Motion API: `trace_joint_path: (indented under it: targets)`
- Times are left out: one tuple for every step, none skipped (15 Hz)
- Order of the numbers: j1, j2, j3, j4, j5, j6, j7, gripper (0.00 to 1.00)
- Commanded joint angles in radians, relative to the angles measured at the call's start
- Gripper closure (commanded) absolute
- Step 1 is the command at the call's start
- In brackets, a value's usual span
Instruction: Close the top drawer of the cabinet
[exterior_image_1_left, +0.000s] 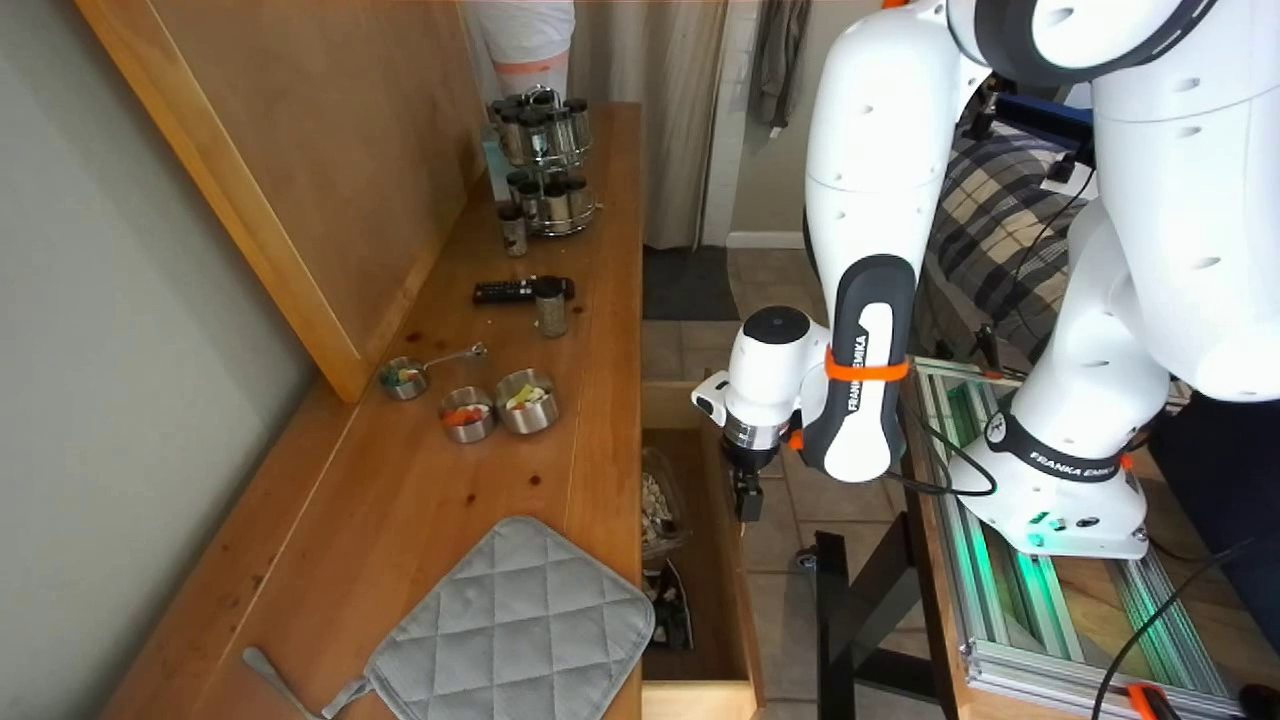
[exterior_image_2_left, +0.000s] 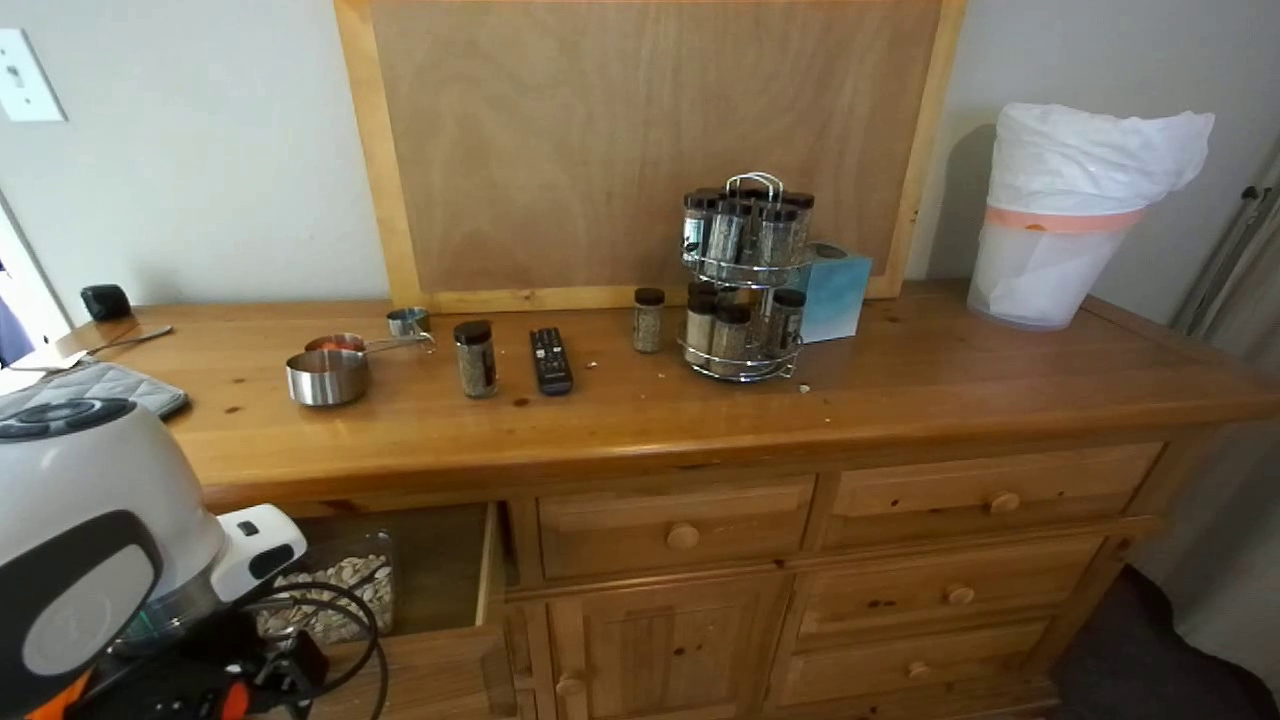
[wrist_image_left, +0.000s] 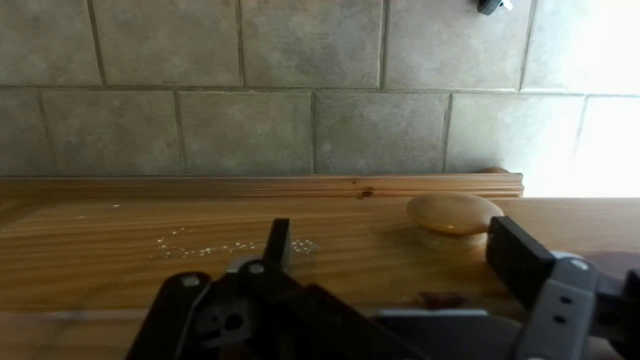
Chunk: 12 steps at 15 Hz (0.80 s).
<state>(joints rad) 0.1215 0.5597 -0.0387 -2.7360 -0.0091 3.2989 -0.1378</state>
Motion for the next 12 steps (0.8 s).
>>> trace_joint_path:
  targets:
    - [0.004, 0.013, 0.002, 0.017, -0.008, -0.002, 0.028, 0.00]
    - [-0.021, 0.036, 0.035, 0.038, -0.014, 0.028, 0.038, 0.00]
    - [-0.001, 0.055, 0.034, 0.055, -0.002, 0.057, 0.050, 0.00]
    - [-0.011, 0.064, 0.053, 0.062, -0.004, 0.074, 0.056, 0.00]
    - [0.006, 0.079, 0.053, 0.076, 0.004, 0.094, 0.065, 0.00]
    - [0.014, 0.094, 0.057, 0.086, 0.010, 0.116, 0.074, 0.00]
    - [0.035, 0.114, 0.046, 0.099, 0.017, 0.145, 0.079, 0.00]
    - [0.043, 0.132, 0.042, 0.109, 0.021, 0.173, 0.080, 0.00]
    - [0.052, 0.148, 0.038, 0.119, 0.026, 0.209, 0.080, 0.00]
    - [0.057, 0.163, 0.035, 0.129, 0.032, 0.249, 0.083, 0.00]
    - [0.060, 0.177, 0.034, 0.141, 0.037, 0.287, 0.084, 0.00]
    - [0.065, 0.189, 0.030, 0.154, 0.045, 0.330, 0.085, 0.00]
